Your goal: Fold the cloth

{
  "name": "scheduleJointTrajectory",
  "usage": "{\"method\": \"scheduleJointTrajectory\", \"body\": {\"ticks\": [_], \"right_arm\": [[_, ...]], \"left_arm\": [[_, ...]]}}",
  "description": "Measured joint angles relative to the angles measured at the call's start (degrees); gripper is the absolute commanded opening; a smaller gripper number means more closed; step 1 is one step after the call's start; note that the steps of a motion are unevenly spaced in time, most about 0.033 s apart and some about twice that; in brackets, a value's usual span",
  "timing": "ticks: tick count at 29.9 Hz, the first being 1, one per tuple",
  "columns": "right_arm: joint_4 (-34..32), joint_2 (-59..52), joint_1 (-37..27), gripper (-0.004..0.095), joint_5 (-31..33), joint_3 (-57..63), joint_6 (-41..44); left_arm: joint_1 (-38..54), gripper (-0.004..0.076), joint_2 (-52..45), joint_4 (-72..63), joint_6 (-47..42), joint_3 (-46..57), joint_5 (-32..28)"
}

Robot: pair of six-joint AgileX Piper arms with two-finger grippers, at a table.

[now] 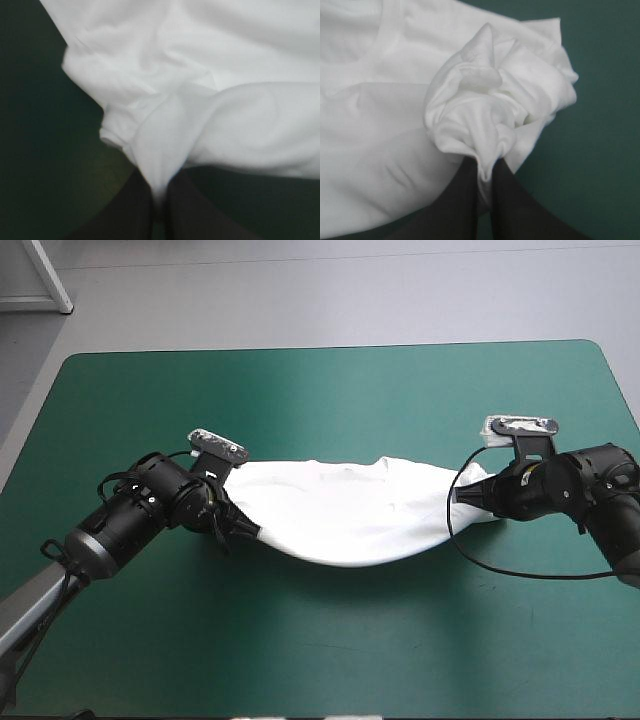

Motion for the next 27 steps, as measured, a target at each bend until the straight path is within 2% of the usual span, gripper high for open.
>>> {"method": "scheduleJointTrajectory", "body": {"ticks": [8,15,27], "right_arm": [[-3.45,5.25,0.00,-0.0019,-5.47,-1.41,1.46],[-3.75,12.49,0.00,-0.0019,-14.21,-2.85,4.50],[-5.07,28.52,-2.00,-0.0019,-14.11,-17.35,4.63]], "left_arm": [[3.59,-0.0009,5.42,5.71,-1.70,-5.00,-6.42],[8.64,-0.0009,15.07,6.21,-1.93,-12.13,-9.38],[10.10,-0.0009,28.66,6.59,0.34,-24.34,-10.63]]}}
